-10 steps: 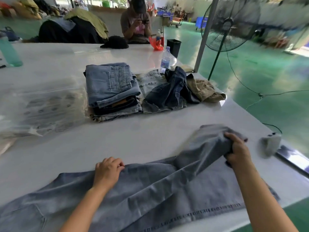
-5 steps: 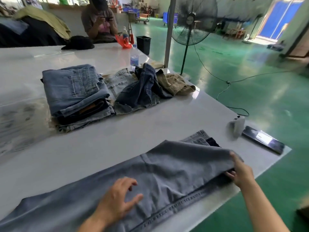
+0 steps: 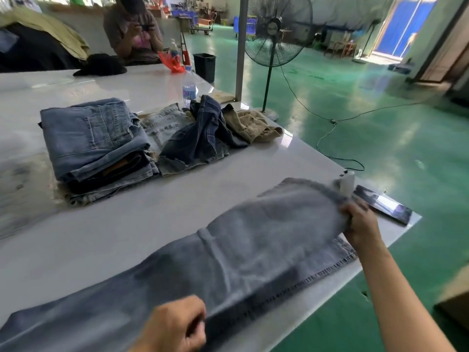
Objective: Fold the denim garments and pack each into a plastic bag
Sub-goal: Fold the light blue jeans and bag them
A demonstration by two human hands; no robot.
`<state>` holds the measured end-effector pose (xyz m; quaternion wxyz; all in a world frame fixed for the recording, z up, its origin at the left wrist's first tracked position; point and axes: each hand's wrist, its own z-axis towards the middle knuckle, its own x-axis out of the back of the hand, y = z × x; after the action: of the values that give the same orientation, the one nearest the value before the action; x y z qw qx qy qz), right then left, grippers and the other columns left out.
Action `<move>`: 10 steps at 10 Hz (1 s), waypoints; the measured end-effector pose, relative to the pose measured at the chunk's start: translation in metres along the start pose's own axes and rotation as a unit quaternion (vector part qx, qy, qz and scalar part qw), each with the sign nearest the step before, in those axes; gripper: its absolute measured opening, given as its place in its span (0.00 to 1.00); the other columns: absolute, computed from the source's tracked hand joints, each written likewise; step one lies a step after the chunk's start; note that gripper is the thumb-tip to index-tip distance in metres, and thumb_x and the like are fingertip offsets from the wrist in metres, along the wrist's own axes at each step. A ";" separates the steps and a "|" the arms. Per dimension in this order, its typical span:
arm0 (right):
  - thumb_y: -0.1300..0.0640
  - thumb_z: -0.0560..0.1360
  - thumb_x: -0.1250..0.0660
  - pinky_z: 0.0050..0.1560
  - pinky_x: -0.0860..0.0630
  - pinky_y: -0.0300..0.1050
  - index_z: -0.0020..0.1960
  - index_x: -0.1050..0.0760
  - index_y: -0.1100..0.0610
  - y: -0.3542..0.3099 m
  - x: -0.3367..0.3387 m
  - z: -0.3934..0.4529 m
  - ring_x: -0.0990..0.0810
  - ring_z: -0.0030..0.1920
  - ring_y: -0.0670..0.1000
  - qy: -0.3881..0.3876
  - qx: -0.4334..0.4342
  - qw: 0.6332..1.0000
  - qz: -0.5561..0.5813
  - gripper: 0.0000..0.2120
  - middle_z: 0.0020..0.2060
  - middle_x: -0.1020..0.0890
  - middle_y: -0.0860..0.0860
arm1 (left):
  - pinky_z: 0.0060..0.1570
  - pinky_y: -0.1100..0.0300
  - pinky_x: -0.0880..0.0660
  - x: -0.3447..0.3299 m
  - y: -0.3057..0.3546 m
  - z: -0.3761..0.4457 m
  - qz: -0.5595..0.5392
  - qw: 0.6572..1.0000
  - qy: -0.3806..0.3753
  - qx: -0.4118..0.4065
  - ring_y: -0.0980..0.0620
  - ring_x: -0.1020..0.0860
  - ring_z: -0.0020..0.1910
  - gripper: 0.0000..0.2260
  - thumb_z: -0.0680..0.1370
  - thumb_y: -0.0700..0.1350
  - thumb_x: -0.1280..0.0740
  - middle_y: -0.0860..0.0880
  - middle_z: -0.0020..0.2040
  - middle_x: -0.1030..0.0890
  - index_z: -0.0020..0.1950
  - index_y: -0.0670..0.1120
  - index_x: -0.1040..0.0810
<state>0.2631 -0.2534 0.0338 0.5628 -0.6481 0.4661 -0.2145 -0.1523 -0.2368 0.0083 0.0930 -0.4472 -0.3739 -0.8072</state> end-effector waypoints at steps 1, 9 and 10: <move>0.73 0.73 0.38 0.18 0.41 0.31 0.32 0.33 0.60 0.032 0.046 0.004 0.36 0.18 0.46 0.061 -0.141 0.961 -0.230 0.14 0.23 0.33 0.55 | 0.45 0.69 0.27 -0.008 0.000 -0.014 -0.079 0.959 -0.173 0.210 0.65 0.24 0.35 0.18 0.71 0.62 0.38 0.53 0.32 0.23 0.37 0.47 0.25; 0.51 0.74 0.32 0.51 0.23 0.48 0.47 0.21 0.56 0.019 0.004 0.056 0.20 0.48 0.55 -0.085 0.034 0.666 -0.740 0.09 0.48 0.17 0.55 | 0.72 0.46 0.63 -0.067 -0.055 0.003 0.219 0.971 -0.074 0.056 0.54 0.57 0.77 0.28 0.77 0.67 0.59 0.55 0.78 0.57 0.64 0.53 0.32; 0.38 0.73 0.34 0.44 0.27 0.45 0.43 0.26 0.56 0.016 0.005 0.056 0.21 0.45 0.55 -0.087 0.031 0.655 -0.750 0.20 0.44 0.19 0.55 | 0.72 0.47 0.62 -0.071 -0.059 -0.003 0.239 0.966 -0.090 0.049 0.55 0.57 0.77 0.29 0.77 0.68 0.58 0.55 0.78 0.56 0.65 0.53 0.32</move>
<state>0.3049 -0.2271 0.0026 0.2690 -0.7751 -0.2366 -0.5205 -0.1413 -0.2102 -0.0795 0.2712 -0.5891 -0.3016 -0.6989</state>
